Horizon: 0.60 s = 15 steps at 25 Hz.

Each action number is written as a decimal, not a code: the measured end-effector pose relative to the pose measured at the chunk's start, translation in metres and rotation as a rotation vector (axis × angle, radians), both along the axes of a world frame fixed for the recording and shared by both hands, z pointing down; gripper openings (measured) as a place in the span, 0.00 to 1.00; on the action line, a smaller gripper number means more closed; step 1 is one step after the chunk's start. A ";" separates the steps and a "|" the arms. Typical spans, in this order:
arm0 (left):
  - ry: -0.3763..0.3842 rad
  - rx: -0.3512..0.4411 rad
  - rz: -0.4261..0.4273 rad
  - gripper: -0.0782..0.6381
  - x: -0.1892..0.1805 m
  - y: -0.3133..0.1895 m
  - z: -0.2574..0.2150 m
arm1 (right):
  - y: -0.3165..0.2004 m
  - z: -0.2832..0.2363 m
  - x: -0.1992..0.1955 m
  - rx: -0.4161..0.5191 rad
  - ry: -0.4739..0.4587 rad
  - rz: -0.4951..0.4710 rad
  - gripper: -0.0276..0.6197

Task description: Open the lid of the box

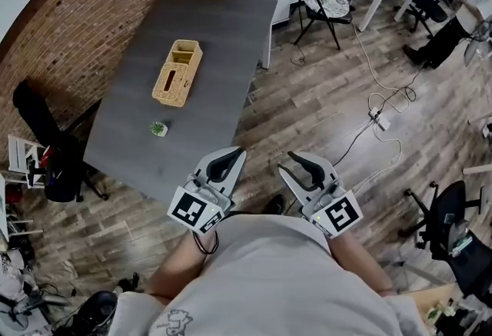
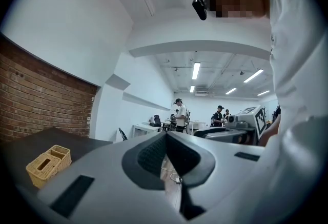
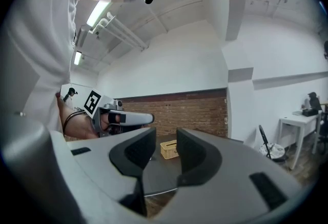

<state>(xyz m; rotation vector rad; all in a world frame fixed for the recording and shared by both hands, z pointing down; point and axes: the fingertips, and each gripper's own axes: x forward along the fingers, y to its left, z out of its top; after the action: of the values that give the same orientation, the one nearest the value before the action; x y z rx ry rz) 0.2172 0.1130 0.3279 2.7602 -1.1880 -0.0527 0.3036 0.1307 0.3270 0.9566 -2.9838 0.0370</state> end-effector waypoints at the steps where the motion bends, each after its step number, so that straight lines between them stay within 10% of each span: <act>1: -0.003 -0.003 0.003 0.12 0.008 -0.002 0.001 | -0.004 0.002 0.008 0.002 0.000 0.006 0.25; 15: -0.017 0.017 -0.042 0.13 0.022 -0.044 0.000 | -0.053 0.003 0.028 0.012 -0.008 -0.014 0.25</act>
<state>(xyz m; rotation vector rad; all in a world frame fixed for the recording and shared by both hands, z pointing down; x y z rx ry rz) 0.2395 0.0691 0.3282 2.7556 -1.2559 -0.0447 0.3316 0.0777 0.3298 0.9384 -3.0013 0.0225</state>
